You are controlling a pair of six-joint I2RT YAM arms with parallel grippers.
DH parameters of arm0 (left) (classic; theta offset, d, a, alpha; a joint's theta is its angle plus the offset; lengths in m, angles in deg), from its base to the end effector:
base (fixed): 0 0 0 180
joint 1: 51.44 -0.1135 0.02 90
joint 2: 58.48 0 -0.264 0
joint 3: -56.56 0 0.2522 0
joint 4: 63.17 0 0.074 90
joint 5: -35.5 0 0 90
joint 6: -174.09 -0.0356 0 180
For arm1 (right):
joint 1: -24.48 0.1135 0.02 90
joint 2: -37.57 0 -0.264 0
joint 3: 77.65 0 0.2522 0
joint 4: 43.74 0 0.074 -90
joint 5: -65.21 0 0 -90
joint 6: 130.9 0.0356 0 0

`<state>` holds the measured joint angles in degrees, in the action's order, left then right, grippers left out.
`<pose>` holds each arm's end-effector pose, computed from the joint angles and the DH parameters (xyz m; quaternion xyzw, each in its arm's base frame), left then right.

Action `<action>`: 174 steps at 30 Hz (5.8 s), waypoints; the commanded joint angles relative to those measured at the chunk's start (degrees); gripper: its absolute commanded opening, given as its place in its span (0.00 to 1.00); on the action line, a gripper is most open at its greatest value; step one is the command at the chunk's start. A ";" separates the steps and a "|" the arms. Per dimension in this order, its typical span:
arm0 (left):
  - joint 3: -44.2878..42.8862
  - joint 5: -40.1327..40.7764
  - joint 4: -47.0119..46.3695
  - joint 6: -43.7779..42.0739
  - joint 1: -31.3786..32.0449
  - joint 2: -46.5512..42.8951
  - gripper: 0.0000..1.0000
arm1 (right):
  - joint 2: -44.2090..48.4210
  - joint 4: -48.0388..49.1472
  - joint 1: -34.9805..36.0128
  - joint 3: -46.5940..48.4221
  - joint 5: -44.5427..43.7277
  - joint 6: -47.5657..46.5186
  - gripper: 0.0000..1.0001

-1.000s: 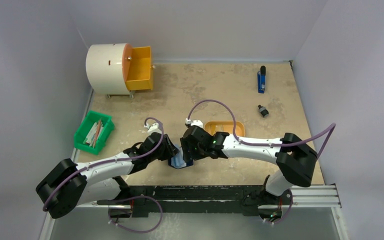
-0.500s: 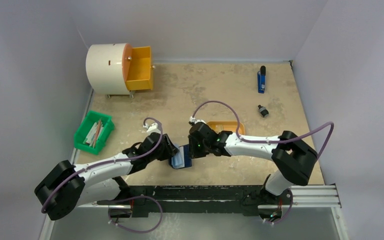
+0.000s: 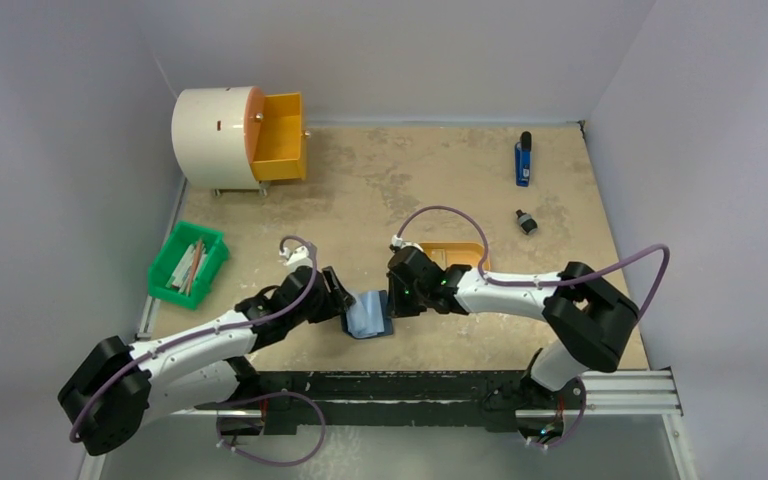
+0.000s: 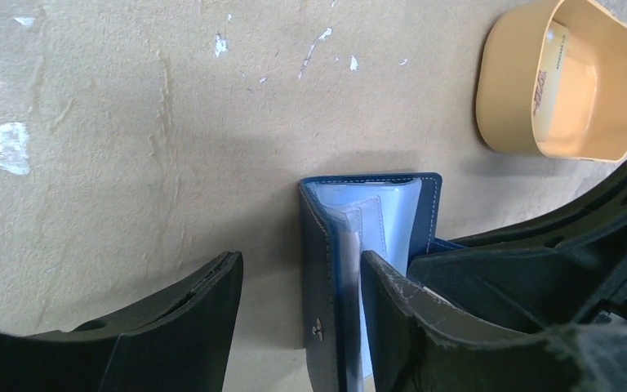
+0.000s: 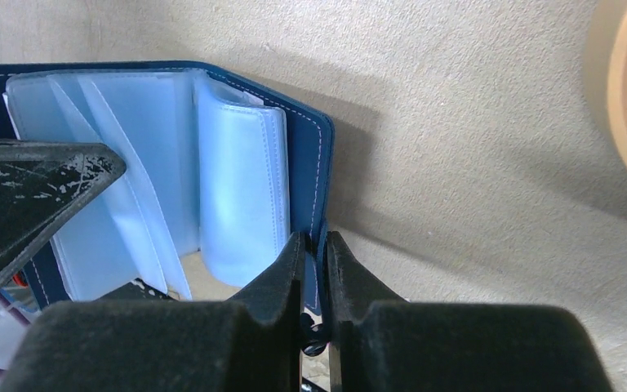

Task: Put the credit cards into the card holder
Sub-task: Open the card holder at the center of the board.

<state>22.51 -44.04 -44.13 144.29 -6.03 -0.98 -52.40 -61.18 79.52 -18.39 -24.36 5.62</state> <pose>0.1379 -0.1307 0.1622 -0.1537 0.8992 -0.2691 0.3090 0.1773 0.2541 0.1671 -0.0707 0.9314 0.2789 0.2231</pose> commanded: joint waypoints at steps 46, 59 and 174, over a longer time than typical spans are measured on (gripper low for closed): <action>-2.57 -0.31 1.59 -0.90 -0.14 -4.19 0.57 | 3.67 0.62 -0.20 -2.21 -2.34 0.64 0.00; -13.04 2.70 8.95 -5.26 -0.15 -9.23 0.68 | 6.37 0.79 -0.12 -0.47 -4.40 -2.05 0.00; -6.22 0.54 0.14 -7.42 2.14 13.96 0.00 | 4.70 2.16 3.30 9.65 7.14 -10.30 0.30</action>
<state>16.71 -44.37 -42.93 136.99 -4.00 12.35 -43.72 -63.63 82.28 -12.27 -22.04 -2.22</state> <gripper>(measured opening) 0.009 0.309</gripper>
